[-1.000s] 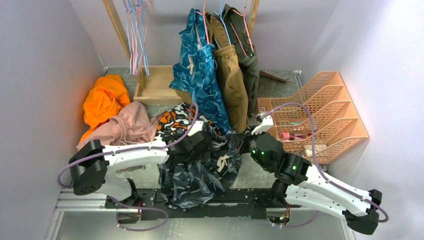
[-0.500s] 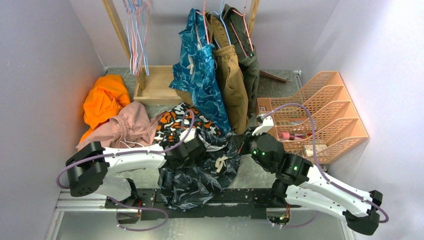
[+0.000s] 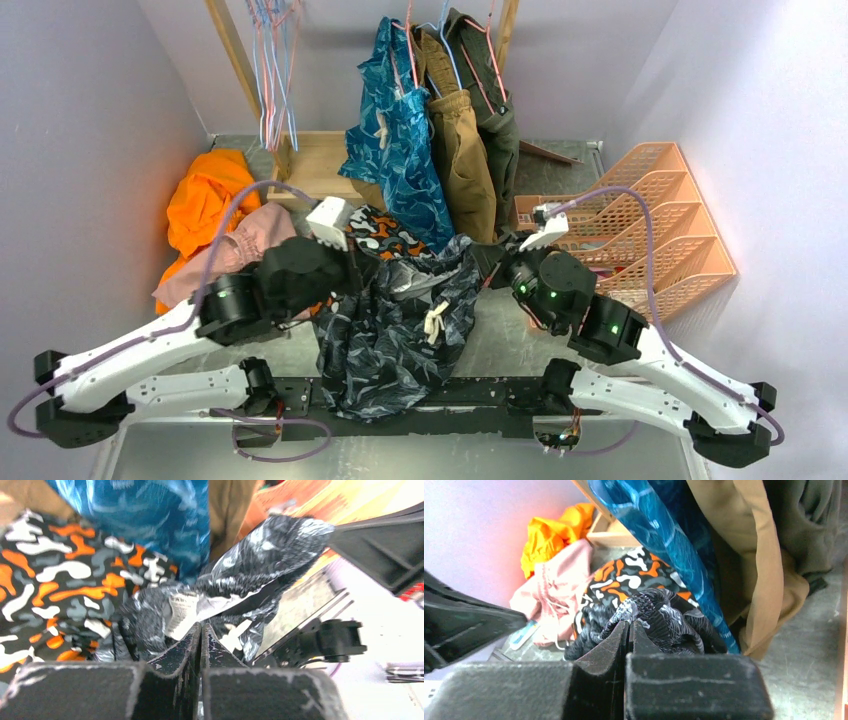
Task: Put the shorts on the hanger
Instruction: Adjust the shorts at the center of the board.
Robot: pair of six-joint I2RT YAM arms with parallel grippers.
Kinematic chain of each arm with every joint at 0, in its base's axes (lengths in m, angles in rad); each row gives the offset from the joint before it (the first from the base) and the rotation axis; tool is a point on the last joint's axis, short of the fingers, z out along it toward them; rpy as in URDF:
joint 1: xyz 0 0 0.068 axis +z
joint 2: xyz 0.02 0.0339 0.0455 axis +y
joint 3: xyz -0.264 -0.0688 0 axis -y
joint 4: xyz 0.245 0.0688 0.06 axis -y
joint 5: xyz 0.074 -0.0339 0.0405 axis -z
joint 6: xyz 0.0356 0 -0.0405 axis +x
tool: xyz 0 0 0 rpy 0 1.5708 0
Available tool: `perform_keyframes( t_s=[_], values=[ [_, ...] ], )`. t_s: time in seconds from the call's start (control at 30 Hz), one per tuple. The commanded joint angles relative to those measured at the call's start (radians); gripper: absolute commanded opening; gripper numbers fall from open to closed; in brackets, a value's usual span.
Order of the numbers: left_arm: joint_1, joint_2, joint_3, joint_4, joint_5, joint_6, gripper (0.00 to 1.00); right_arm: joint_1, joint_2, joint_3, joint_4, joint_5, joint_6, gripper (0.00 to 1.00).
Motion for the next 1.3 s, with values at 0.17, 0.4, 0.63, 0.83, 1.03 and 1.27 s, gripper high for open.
perform_keyframes(
  t_s=[0.17, 0.4, 0.63, 0.83, 1.03, 1.27],
  values=[
    [0.004, 0.068, 0.009, -0.072, 0.115, -0.046, 0.49, -0.004, 0.027, -0.006, 0.056, 0.02, -0.036, 0.0],
    [-0.02, 0.083, -0.127, 0.055, 0.137, -0.228, 0.99, -0.004, 0.051, -0.028, 0.083, -0.007, -0.011, 0.0],
    [-0.044, 0.212, -0.117, -0.021, 0.044, -0.387, 0.99, -0.005, 0.063, -0.038, 0.102, -0.019, -0.006, 0.0],
    [-0.036, 0.323, -0.076, -0.062, -0.072, -0.531, 0.86, -0.004, 0.064, -0.046, 0.112, -0.038, 0.006, 0.0],
    [0.015, 0.41, -0.021, -0.171, -0.105, -0.648, 0.67, -0.004, 0.053, -0.051, 0.102, -0.05, 0.016, 0.0],
    [0.064, 0.476, -0.009, -0.15, -0.074, -0.622, 0.62, -0.005, 0.031, -0.058, 0.094, -0.054, 0.024, 0.0]
  ],
)
